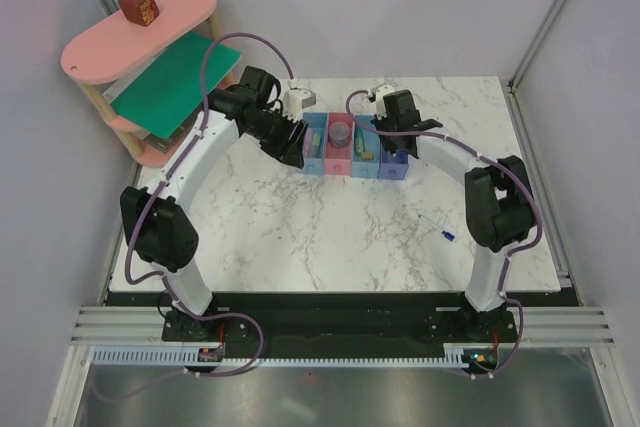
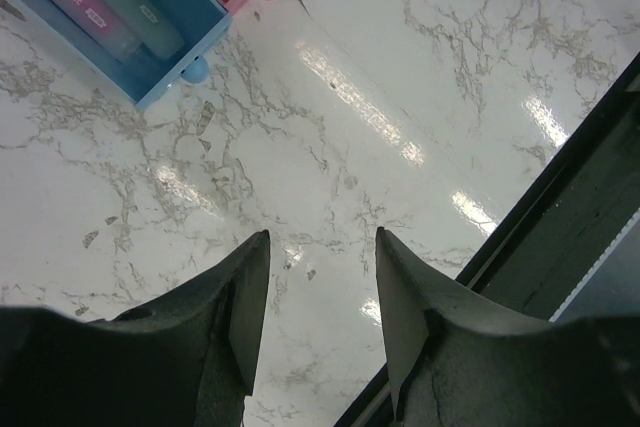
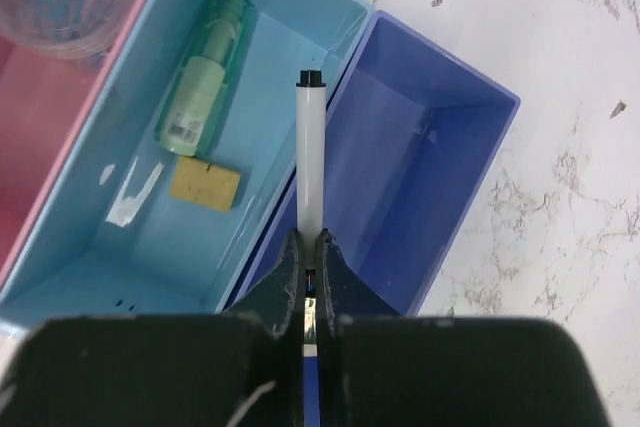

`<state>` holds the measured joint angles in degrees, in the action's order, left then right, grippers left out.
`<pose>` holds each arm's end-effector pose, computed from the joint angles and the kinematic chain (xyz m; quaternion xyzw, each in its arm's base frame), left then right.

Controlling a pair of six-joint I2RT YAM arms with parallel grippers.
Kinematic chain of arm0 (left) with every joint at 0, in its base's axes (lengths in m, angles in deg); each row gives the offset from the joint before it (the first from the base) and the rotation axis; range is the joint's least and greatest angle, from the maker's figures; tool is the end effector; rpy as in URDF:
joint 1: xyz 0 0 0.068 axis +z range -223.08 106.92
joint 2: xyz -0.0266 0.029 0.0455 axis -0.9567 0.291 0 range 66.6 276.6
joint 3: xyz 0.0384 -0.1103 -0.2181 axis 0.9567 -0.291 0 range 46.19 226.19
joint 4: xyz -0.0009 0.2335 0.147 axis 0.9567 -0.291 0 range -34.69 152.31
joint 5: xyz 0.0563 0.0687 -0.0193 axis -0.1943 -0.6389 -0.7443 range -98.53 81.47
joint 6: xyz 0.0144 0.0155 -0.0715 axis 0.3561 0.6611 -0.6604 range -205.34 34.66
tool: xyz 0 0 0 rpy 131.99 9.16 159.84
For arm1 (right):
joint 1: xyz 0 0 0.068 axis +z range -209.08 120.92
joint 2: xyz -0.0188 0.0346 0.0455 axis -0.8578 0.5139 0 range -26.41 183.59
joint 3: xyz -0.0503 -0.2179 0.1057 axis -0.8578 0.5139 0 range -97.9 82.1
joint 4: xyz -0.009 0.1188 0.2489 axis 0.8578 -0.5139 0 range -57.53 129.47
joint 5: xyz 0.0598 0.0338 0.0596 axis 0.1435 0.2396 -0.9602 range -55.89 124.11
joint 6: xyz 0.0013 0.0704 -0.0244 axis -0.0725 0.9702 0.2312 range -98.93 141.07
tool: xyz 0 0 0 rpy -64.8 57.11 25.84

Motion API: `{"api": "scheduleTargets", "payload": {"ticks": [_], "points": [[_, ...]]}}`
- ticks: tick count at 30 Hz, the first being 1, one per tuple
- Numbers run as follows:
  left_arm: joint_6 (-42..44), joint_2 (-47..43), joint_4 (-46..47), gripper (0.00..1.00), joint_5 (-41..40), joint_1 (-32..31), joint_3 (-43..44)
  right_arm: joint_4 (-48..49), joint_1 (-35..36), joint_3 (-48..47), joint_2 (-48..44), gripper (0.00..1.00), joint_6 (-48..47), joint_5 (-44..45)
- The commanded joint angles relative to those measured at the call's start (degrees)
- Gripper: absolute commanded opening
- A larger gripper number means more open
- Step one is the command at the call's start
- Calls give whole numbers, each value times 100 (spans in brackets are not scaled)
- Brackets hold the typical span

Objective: Sort the stationery into containers
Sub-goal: Place the pen in the storage box.

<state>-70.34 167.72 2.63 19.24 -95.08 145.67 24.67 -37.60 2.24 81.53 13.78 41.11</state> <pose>0.3506 -0.1731 0.2856 0.3548 0.8730 -0.2468 0.2258 0.4225 0.1579 0.1773 -0.2036 0.8923 -0.0062 0.4028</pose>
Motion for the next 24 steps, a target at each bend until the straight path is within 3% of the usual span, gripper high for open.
{"api": "scheduleTargets", "payload": {"ticks": [1, 5, 6, 8, 9, 12, 14, 20, 24], "points": [[275, -391, 176, 53, 211, -24, -245, 356, -222, -522, 227, 0, 158, 73], [301, -391, 264, 53, 168, -15, -350, 373, -354, -602, 333, 0, 123, 55], [293, -357, 299, 53, 167, -24, -342, 365, -346, -584, 333, 5, 96, 55], [284, -269, 352, 53, 150, -15, -333, 330, -363, -531, 307, 23, -44, -15], [284, -216, 378, 53, 115, -15, -289, 303, -363, -496, 263, 40, -97, -24], [275, -58, 378, 53, 115, -24, -149, 259, -363, -330, 35, 73, -351, -76], [284, 21, 387, 54, 115, -24, -79, 224, -381, -224, -245, 80, -492, -103], [380, 372, 764, 54, -368, -24, 124, -706, -600, 275, -1456, 77, -1221, -883], [416, 1128, 932, 54, -694, -24, 624, -1925, -741, 1119, -2364, 76, -2632, -1350]]}}
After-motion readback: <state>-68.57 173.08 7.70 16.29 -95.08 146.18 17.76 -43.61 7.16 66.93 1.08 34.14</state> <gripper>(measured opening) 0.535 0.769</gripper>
